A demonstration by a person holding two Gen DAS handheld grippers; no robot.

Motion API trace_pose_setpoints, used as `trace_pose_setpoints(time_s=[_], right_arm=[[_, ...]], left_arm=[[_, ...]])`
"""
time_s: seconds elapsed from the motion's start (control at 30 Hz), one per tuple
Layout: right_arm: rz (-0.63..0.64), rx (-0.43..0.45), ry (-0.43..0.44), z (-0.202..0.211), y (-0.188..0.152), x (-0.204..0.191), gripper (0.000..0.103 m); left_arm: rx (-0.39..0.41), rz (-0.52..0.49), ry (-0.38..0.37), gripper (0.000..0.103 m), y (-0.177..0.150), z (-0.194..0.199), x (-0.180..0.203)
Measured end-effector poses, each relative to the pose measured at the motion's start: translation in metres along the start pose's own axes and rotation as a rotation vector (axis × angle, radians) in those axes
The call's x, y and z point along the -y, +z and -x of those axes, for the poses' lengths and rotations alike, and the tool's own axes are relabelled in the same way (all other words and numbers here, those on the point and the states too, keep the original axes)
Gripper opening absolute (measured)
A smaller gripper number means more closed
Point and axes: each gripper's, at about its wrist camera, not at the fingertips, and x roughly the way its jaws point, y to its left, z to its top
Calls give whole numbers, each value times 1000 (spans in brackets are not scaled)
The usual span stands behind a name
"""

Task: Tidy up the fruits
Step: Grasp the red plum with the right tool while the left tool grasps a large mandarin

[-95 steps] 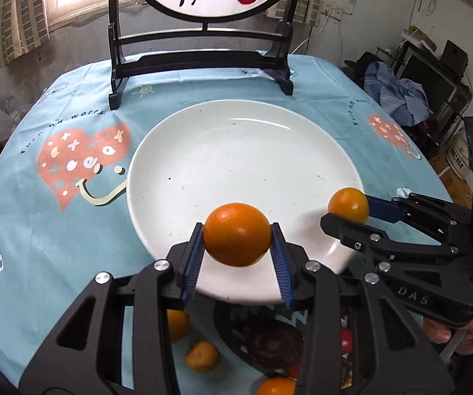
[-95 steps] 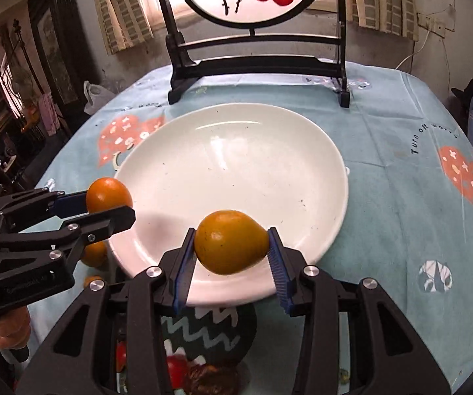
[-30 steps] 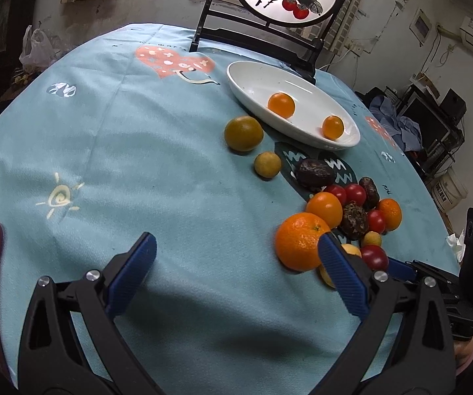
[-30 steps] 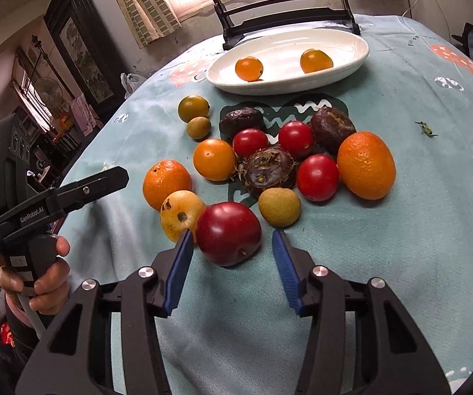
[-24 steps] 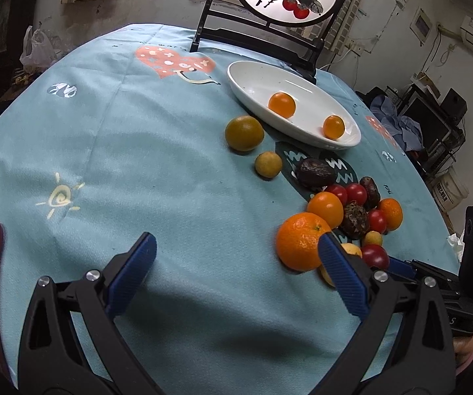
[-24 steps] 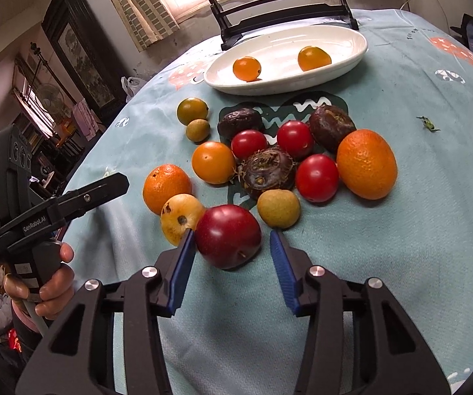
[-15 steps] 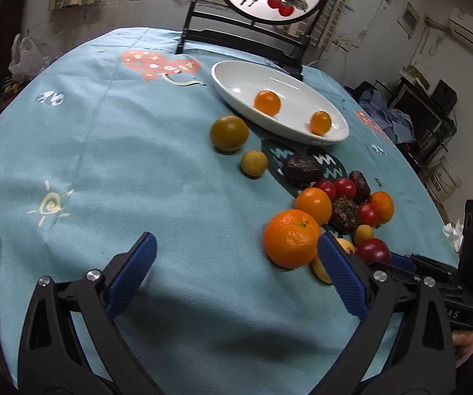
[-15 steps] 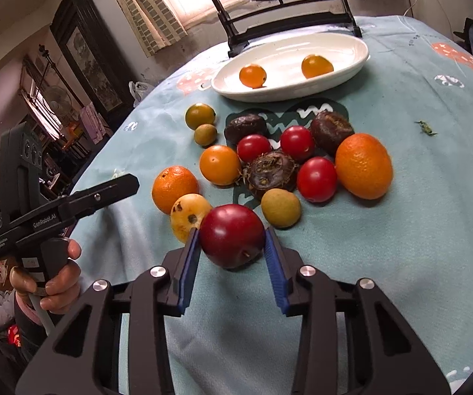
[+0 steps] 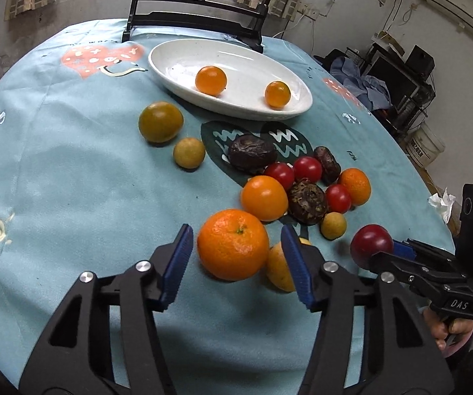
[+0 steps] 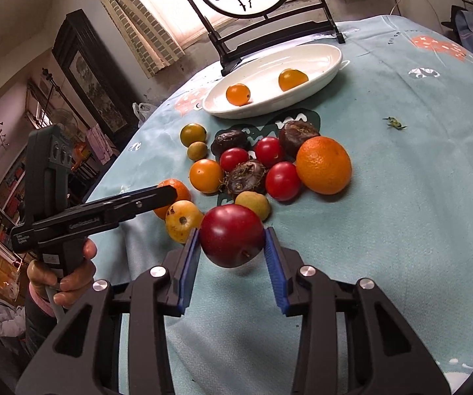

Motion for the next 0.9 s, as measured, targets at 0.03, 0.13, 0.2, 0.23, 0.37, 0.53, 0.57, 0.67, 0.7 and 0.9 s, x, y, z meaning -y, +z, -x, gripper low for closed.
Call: trace_pose_setpoints(time_s=[0.03, 0.13, 0.2, 0.23, 0.37, 0.53, 0.57, 0.67, 0.7, 0.9], right_arm=[[0, -1, 3, 0, 0, 1, 40], [-4, -2, 12, 0, 1, 1, 40], [-3, -1, 17, 1, 1, 1, 40], [-4, -2, 18, 1, 0, 1, 40], [-9, -3, 26, 1, 0, 2, 40], [1, 3, 30, 3, -1, 1, 40], [4, 5, 30, 3, 0, 1, 40], [11, 11, 28, 3, 0, -1, 40], [13, 14, 29, 4, 1, -1, 40], [43, 25, 18, 7, 12, -4, 40]], left_arm=[[-2, 9, -3, 56, 0, 0, -1], [-13, 43, -17, 54, 1, -3, -6], [-19, 65, -25, 50, 2, -6, -8], [-24, 78, -33, 49, 3, -8, -9], [-29, 92, -21, 46, 4, -10, -8], [-3, 63, 34, 45, -2, -2, -2], [-1, 63, 35, 45, -2, 0, -2], [6, 63, 29, 45, -2, 4, -1], [11, 60, 26, 45, -1, 6, -1], [40, 34, 9, 45, 10, 11, 8]])
